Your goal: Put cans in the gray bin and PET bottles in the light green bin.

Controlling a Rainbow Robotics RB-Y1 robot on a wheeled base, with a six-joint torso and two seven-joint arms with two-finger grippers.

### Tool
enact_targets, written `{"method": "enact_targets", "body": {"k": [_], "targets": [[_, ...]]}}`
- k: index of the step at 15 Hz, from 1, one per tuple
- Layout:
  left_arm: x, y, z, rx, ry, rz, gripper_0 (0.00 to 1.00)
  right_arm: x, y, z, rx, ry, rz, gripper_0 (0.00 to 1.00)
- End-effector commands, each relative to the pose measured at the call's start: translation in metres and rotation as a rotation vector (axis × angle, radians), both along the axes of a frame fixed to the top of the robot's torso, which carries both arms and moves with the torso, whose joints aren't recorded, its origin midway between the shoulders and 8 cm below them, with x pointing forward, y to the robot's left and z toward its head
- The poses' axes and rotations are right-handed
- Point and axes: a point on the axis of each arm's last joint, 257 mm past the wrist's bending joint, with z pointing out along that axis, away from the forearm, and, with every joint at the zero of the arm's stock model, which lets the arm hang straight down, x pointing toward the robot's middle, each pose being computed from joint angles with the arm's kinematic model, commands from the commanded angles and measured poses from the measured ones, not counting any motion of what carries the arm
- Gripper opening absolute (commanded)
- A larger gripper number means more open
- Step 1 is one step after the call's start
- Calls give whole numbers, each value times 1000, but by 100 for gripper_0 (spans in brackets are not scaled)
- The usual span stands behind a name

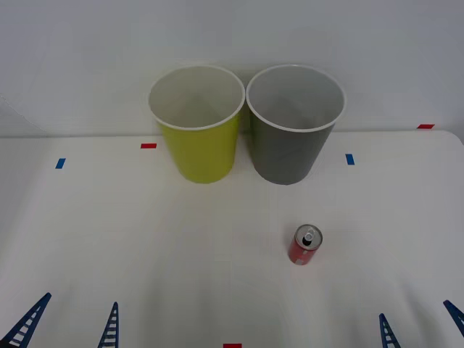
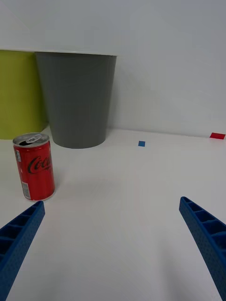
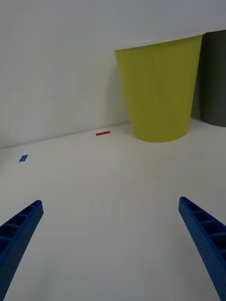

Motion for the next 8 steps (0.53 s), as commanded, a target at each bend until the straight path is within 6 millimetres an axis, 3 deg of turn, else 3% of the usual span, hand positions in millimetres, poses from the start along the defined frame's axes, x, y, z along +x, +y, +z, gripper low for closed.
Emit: {"method": "enact_targets", "body": {"k": [1,8], "targets": [[0,0,0,0,0,0,100,0,0,0,0,0,0,100],[0,0,0,0,0,0,100,0,0,0,0,0,0,100]]}}
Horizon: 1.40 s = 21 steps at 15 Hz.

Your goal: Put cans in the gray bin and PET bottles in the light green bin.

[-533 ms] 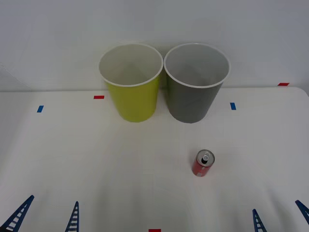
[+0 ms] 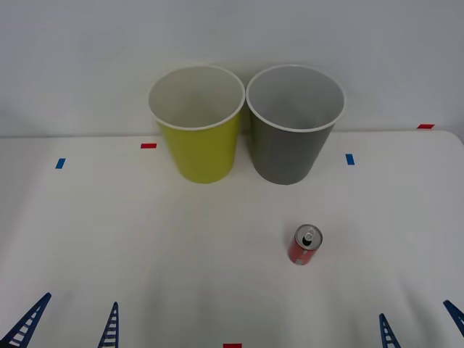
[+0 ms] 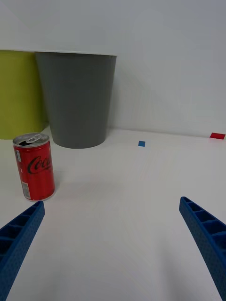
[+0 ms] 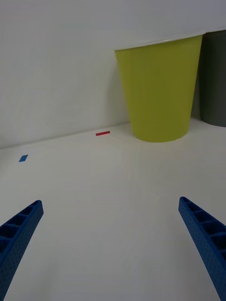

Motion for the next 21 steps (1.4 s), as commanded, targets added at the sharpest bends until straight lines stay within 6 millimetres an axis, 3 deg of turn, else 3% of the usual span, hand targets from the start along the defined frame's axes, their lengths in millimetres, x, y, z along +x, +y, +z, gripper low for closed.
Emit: {"method": "enact_targets", "body": {"k": [1,21], "targets": [[0,0,0,0,0,0,100,0,0,0,0,0,0,100],[0,0,0,0,0,0,100,0,0,0,0,0,0,100]]}}
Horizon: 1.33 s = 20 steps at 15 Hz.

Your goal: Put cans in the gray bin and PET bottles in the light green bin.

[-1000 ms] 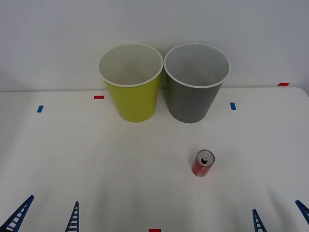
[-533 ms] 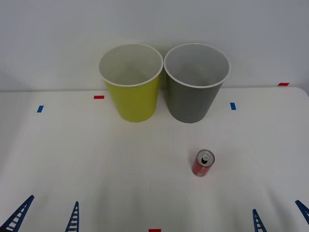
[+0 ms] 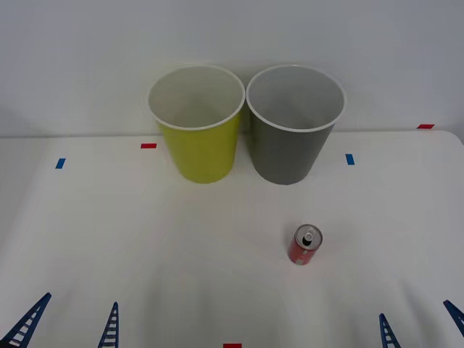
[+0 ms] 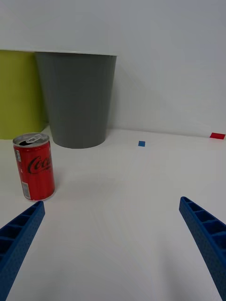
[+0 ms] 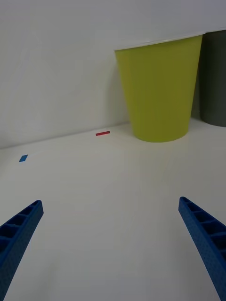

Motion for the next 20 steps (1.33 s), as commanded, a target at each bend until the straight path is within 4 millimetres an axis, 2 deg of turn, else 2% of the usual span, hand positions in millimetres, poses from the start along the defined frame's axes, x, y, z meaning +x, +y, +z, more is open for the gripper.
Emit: {"method": "enact_targets", "body": {"k": [1,20], "targets": [[0,0,0,0,0,0,100,0,0,0,0,0,0,100],[0,0,0,0,0,0,100,0,0,0,0,0,0,100]]}}
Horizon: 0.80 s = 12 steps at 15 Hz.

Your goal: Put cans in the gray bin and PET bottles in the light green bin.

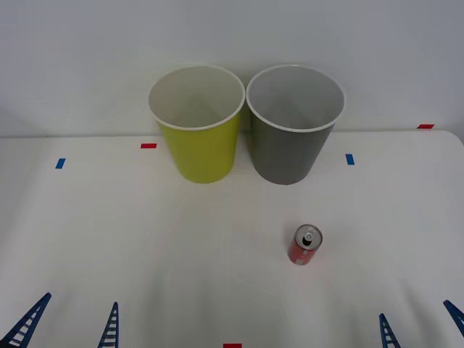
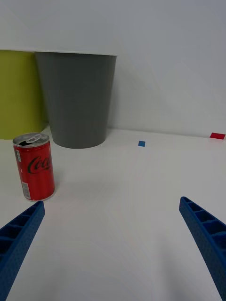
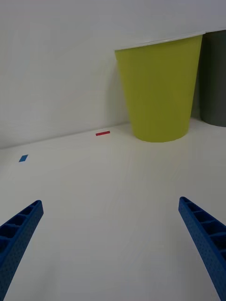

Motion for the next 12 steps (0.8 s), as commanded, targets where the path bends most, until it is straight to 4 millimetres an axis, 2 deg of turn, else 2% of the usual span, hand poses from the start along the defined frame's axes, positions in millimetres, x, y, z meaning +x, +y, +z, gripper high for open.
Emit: {"method": "enact_targets", "body": {"k": [1,12], "targets": [[0,0,0,0,0,0,100,0,0,0,0,0,0,100],[0,0,0,0,0,0,100,0,0,0,0,0,0,100]]}}
